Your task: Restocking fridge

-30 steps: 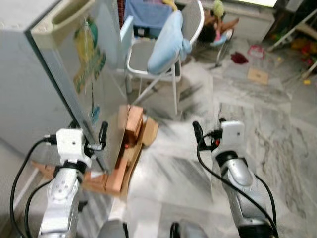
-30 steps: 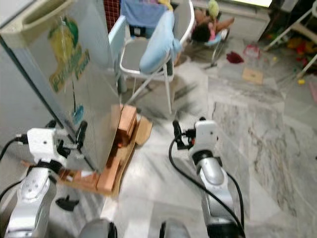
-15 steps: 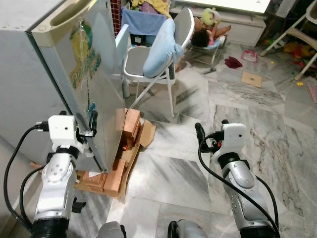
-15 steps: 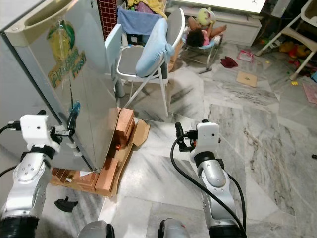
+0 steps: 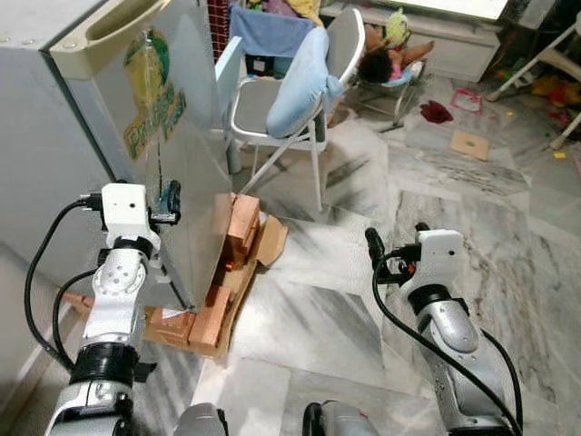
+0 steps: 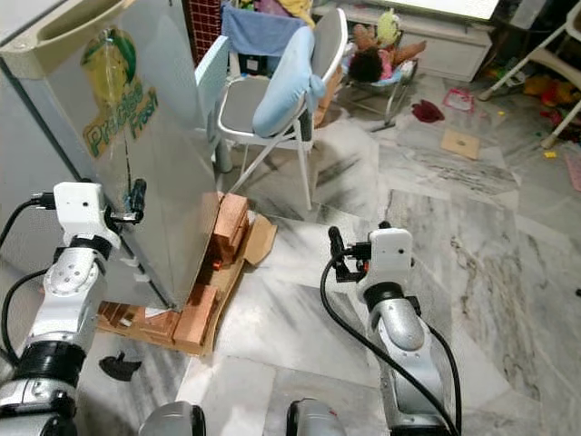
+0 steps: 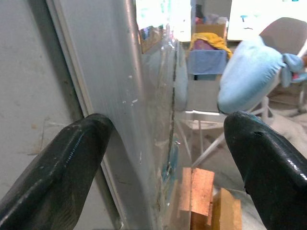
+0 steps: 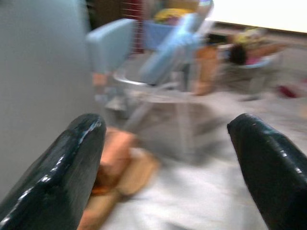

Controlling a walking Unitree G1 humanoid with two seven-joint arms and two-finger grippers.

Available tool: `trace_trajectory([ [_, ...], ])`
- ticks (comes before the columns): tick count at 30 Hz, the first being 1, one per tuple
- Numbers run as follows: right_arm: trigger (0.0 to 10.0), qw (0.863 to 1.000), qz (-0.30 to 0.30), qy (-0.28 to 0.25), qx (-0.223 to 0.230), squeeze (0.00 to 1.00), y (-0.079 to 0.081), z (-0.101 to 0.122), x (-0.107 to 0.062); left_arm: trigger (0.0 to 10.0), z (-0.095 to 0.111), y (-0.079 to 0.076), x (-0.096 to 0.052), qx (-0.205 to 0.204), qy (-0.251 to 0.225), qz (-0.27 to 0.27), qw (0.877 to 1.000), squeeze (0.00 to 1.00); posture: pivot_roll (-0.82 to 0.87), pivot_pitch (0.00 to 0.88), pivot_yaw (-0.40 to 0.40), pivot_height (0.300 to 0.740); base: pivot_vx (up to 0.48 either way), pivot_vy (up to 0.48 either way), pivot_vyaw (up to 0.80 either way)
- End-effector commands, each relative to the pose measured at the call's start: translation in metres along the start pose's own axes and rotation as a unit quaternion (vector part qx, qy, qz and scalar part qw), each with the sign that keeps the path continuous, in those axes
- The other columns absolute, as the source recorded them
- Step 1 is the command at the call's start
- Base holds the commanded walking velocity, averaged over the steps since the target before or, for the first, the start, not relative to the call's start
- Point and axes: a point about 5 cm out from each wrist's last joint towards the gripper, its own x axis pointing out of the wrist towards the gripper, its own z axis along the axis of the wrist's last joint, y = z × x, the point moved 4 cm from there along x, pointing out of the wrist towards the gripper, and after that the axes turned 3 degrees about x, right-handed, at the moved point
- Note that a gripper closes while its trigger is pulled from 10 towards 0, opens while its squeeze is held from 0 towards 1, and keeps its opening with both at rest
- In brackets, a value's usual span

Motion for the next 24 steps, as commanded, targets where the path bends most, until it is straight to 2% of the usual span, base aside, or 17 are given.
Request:
trace_trajectory([
  [1,10.0,0.999,0.041,0.007,0.022,0.0,0.011,0.002,-0.004,10.0,0.005,0.008,0.006,0.005,-0.004,0.016,1.0,0.0,-0.08,0.105,-0.067,0.74,0.0,0.0,0.0],
  [3,10.0,0.995,0.088,0.028,0.032,0.0,0.024,-0.002,-0.011,10.0,0.006,0.012,0.008,0.013,-0.008,0.033,0.999,0.0,-0.09,0.106,-0.065,0.74,0.0,0.0,0.0],
  [7,10.0,0.993,0.109,0.045,0.029,0.0,0.029,-0.006,-0.017,10.0,0.006,0.016,0.008,0.016,-0.009,0.047,0.999,0.0,-0.09,0.108,-0.065,0.74,0.0,0.0,0.0],
  [15,10.0,0.992,0.108,0.055,0.029,0.0,0.026,-0.008,-0.017,10.0,0.001,0.018,0.006,0.022,-0.009,0.052,0.998,0.0,-0.08,0.113,-0.071,0.74,0.0,0.0,0.0],
  [21,10.0,0.985,0.141,0.089,0.036,0.0,0.032,-0.016,-0.022,10.0,0.004,0.014,0.014,0.016,-0.011,0.044,0.999,0.0,-0.08,0.112,-0.076,0.74,0.0,0.0,0.0],
  [24,10.0,0.985,0.142,0.093,0.032,0.0,0.03,-0.019,-0.024,10.0,0.007,0.005,0.02,0.008,-0.013,0.027,1.0,0.0,-0.1,0.107,-0.074,0.74,0.0,0.0,0.0],
])
